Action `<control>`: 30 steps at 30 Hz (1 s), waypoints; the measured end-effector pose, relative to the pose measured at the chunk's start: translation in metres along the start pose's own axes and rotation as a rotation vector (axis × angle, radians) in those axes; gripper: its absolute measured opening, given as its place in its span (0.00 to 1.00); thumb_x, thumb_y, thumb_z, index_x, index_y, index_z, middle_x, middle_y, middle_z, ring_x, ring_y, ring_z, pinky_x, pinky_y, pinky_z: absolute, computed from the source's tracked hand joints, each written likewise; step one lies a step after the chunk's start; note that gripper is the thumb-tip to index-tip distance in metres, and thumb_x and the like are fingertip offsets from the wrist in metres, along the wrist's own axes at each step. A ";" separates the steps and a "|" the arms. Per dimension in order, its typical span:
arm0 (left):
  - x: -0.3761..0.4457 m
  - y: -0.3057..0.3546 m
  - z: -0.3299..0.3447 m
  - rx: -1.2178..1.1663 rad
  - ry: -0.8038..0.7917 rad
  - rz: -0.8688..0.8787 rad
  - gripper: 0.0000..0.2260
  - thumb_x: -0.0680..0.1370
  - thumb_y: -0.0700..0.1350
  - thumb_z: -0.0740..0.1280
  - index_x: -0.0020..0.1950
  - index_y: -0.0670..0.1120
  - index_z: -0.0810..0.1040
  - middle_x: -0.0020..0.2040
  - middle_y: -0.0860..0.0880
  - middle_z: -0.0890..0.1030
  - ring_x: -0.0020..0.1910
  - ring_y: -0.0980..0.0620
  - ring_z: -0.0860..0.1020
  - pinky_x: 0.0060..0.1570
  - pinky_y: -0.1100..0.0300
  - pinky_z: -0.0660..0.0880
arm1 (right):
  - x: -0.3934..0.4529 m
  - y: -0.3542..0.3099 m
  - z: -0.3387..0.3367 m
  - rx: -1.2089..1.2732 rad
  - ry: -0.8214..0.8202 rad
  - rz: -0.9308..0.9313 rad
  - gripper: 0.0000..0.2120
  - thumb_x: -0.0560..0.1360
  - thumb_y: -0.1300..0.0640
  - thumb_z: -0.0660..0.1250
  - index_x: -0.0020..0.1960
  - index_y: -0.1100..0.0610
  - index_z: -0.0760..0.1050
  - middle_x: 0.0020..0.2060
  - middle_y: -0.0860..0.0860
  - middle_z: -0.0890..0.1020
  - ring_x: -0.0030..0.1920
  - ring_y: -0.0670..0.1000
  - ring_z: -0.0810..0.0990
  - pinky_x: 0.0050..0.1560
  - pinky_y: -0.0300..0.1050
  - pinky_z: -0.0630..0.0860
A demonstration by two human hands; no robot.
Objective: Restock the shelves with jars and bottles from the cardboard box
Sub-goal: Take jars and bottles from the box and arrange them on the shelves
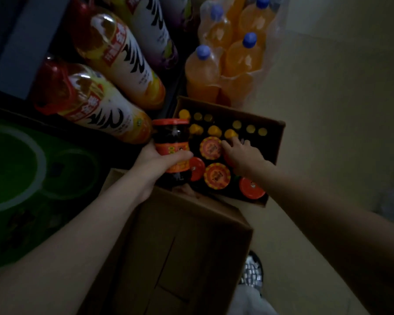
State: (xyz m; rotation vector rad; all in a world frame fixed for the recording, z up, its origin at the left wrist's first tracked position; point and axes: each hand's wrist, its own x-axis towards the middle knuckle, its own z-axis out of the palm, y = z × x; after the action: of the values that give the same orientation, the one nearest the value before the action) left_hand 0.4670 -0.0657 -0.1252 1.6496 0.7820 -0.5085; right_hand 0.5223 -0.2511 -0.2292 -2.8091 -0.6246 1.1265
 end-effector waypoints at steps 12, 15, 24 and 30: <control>-0.130 0.069 -0.024 -0.135 -0.207 0.150 0.35 0.60 0.49 0.78 0.65 0.47 0.72 0.56 0.47 0.81 0.55 0.49 0.80 0.57 0.51 0.76 | -0.143 -0.020 -0.205 0.171 0.142 0.004 0.32 0.65 0.54 0.76 0.66 0.59 0.69 0.59 0.58 0.76 0.58 0.59 0.75 0.53 0.47 0.73; -0.221 0.094 -0.055 -0.158 -0.281 0.168 0.32 0.59 0.45 0.78 0.62 0.49 0.74 0.53 0.48 0.81 0.53 0.50 0.80 0.49 0.59 0.77 | -0.245 -0.068 -0.274 0.221 0.016 -0.119 0.32 0.65 0.53 0.76 0.66 0.53 0.69 0.57 0.53 0.76 0.58 0.56 0.75 0.56 0.48 0.75; -0.552 0.107 -0.253 -0.316 -0.504 0.323 0.34 0.51 0.48 0.83 0.56 0.48 0.81 0.56 0.42 0.82 0.55 0.43 0.80 0.53 0.51 0.79 | -0.565 -0.291 -0.396 0.445 -0.243 -0.669 0.34 0.55 0.55 0.75 0.60 0.52 0.71 0.50 0.47 0.81 0.46 0.42 0.81 0.40 0.37 0.79; -0.714 0.108 -0.401 -0.322 -0.320 0.544 0.26 0.49 0.50 0.82 0.46 0.51 0.85 0.45 0.48 0.85 0.43 0.52 0.84 0.43 0.57 0.81 | -0.654 -0.473 -0.411 0.704 -0.431 -1.101 0.37 0.53 0.48 0.80 0.59 0.55 0.72 0.50 0.50 0.82 0.50 0.48 0.80 0.46 0.39 0.77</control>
State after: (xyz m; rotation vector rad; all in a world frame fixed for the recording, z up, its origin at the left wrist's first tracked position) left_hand 0.0264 0.1572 0.5364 1.3584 0.1499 -0.2318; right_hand 0.2074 -0.0277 0.5903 -1.2759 -1.2423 1.2673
